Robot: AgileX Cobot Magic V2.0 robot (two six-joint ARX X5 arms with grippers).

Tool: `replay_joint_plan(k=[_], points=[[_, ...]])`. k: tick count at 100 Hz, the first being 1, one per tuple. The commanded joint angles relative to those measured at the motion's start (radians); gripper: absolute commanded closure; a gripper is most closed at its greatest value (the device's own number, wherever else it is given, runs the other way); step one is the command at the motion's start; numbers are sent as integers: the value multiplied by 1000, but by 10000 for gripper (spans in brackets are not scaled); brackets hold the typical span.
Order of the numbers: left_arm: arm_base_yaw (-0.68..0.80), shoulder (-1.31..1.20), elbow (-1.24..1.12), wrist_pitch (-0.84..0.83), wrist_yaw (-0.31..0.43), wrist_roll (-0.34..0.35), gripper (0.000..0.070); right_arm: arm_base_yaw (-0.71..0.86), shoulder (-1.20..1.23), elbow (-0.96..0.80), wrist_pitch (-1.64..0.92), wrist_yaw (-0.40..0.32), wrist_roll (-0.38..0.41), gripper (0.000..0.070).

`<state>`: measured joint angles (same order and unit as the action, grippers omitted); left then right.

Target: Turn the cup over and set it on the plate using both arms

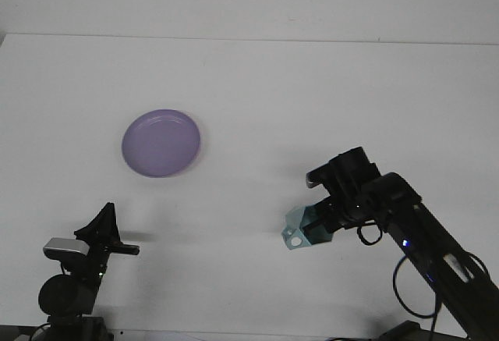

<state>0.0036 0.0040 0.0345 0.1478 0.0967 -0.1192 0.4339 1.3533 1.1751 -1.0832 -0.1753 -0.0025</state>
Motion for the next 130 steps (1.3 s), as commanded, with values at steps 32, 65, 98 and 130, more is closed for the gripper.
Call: replay_joint_plan(k=[32, 65, 98, 130], points=[[1, -1, -19, 11, 5, -2, 687, 64, 233, 195, -137, 72, -56, 700], [1, -1, -19, 10, 5, -2, 687, 68, 323, 214, -179, 72, -84, 700], [1, -1, -19, 10, 5, -2, 687, 71, 332, 214, -172, 68, -100, 567], [1, -1, -19, 11, 5, -3, 687, 63, 304, 241, -180, 69, -121, 426]])
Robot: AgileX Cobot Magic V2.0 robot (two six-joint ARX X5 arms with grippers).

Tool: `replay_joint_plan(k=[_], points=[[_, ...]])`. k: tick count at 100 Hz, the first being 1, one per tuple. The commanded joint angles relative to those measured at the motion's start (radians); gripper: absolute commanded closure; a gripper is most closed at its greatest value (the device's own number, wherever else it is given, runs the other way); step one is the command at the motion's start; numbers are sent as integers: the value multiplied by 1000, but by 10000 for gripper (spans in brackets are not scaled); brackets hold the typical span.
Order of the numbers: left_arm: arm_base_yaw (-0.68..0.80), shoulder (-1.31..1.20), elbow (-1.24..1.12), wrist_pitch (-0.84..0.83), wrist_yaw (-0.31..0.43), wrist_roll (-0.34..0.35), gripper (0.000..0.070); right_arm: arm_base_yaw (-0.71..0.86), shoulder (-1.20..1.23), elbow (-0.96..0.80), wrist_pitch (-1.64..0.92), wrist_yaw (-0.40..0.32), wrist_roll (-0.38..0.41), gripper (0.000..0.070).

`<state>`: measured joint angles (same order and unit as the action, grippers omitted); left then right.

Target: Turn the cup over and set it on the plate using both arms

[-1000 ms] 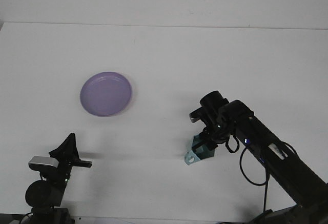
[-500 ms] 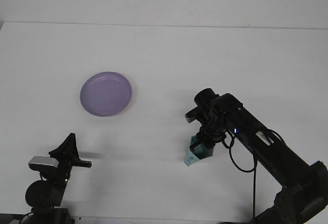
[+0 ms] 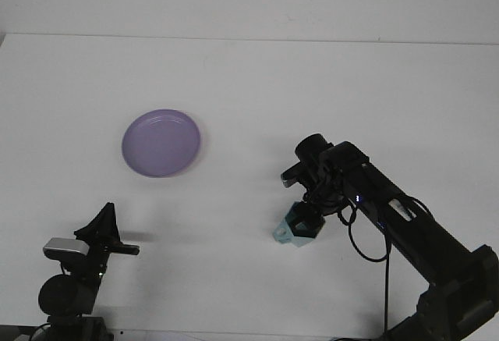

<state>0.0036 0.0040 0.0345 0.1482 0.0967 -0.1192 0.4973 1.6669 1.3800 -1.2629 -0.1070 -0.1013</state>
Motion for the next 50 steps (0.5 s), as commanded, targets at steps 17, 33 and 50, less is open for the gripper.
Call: replay_joint_plan(k=[17, 33, 50], points=[[1, -1, -19, 12, 5, -30, 686, -32, -119, 62, 7, -1, -26, 426], [1, -1, -18, 30, 5, -126, 687, -92, -283, 59, 71, -37, -19, 426], [1, -1, 5, 37, 5, -225, 688, -178, -515, -37, 241, -135, -18, 427]])
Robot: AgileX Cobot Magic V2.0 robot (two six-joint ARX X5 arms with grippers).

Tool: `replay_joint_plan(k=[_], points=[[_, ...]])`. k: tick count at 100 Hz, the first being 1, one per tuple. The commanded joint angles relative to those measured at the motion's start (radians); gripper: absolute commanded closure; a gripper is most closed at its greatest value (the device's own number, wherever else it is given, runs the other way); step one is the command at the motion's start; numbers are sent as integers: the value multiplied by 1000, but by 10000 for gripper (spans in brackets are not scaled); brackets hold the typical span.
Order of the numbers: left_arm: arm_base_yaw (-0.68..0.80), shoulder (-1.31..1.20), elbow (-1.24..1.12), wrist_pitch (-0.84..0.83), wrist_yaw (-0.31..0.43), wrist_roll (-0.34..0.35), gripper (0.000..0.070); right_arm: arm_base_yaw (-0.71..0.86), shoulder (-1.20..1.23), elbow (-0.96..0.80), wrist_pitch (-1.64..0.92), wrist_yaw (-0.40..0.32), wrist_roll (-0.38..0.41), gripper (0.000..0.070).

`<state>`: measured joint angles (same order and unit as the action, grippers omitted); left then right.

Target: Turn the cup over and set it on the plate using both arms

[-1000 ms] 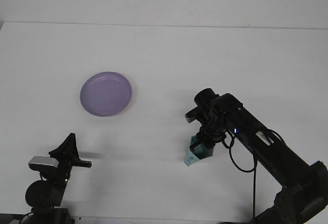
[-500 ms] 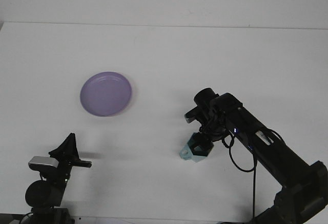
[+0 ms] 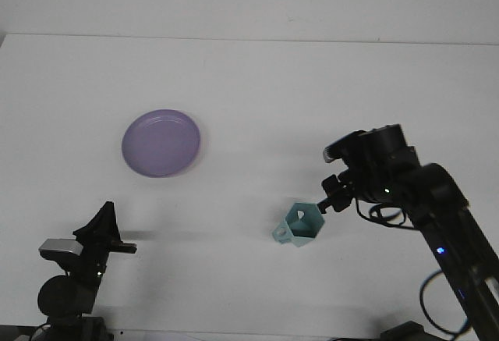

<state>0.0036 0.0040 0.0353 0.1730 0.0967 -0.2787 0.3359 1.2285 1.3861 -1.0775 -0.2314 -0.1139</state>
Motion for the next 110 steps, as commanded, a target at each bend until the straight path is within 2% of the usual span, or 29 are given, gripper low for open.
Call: replay_joint_plan(k=[1, 14, 35, 50, 62, 69, 78, 110], points=[[1, -1, 7, 12, 5, -71, 688, -21, -91, -55, 68, -9, -6, 427], [1, 6, 57, 4, 14, -132, 688, -76, -320, -273, 261, -3, 28, 427], [0, 79, 190, -69, 76, -130, 688, -153, -679, -609, 501, 42, 66, 431], [0, 186, 311, -161, 175, -120, 688, -179, -864, -751, 560, 95, 71, 431], [-12, 309, 417, -246, 283, -39, 688, -186, -969, -826, 593, 118, 74, 431], [-29, 396, 488, -302, 312, 9, 688, -186, -1005, -838, 621, 130, 84, 431], [-68, 521, 590, -367, 347, 37, 688, -186, -1026, -838, 626, 135, 84, 431], [-353, 986, 940, -546, 360, 140, 683, -186, -1025, -838, 621, 135, 89, 431]])
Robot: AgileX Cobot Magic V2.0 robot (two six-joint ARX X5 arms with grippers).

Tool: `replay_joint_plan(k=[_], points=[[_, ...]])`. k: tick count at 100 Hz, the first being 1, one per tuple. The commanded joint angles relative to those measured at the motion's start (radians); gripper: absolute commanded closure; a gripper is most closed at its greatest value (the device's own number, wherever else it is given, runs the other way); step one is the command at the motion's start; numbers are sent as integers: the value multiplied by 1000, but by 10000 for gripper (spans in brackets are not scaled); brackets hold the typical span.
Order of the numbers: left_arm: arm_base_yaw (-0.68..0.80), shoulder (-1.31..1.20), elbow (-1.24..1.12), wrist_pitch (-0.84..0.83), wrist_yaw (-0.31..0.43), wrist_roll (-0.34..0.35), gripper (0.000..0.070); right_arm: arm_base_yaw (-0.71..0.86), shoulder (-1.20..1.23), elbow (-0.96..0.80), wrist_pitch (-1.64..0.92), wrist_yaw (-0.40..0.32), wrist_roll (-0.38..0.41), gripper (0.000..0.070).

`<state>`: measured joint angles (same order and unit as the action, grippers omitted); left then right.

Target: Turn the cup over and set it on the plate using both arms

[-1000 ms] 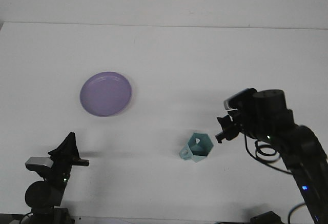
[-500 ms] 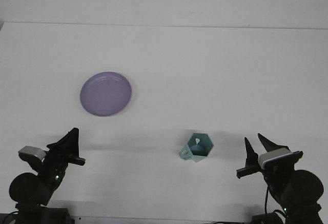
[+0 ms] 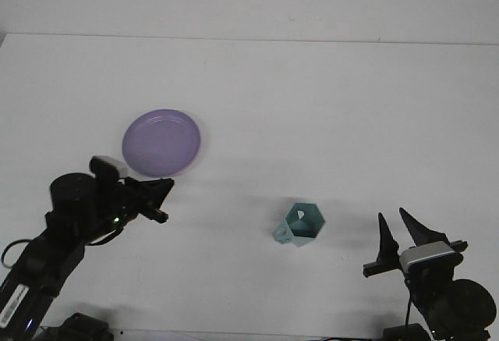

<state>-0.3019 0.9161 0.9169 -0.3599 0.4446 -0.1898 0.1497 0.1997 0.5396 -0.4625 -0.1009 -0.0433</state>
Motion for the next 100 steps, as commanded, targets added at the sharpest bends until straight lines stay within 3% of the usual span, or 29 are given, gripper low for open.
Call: replay_joint_plan(k=[1, 9, 26, 44, 59, 90, 100], points=[[-58, 88, 69, -16, 12, 53, 683, 0, 4, 9, 6, 4, 18, 431], [-132, 198, 149, -43, 12, 60, 649, 0, 4, 9, 6, 4, 18, 431], [-259, 422, 340, -131, 11, 75, 352, 0, 4, 9, 6, 4, 18, 431], [-349, 639, 552, -260, -1, 117, 228, 0, 4, 9, 6, 4, 18, 430], [-403, 787, 682, -335, -10, 148, 223, 0, 4, 9, 6, 4, 18, 430], [-481, 986, 824, -413, -11, 148, 224, 0, 4, 9, 6, 3, 18, 431], [-504, 1031, 845, -413, -47, 148, 224, 0, 4, 9, 6, 3, 18, 430]])
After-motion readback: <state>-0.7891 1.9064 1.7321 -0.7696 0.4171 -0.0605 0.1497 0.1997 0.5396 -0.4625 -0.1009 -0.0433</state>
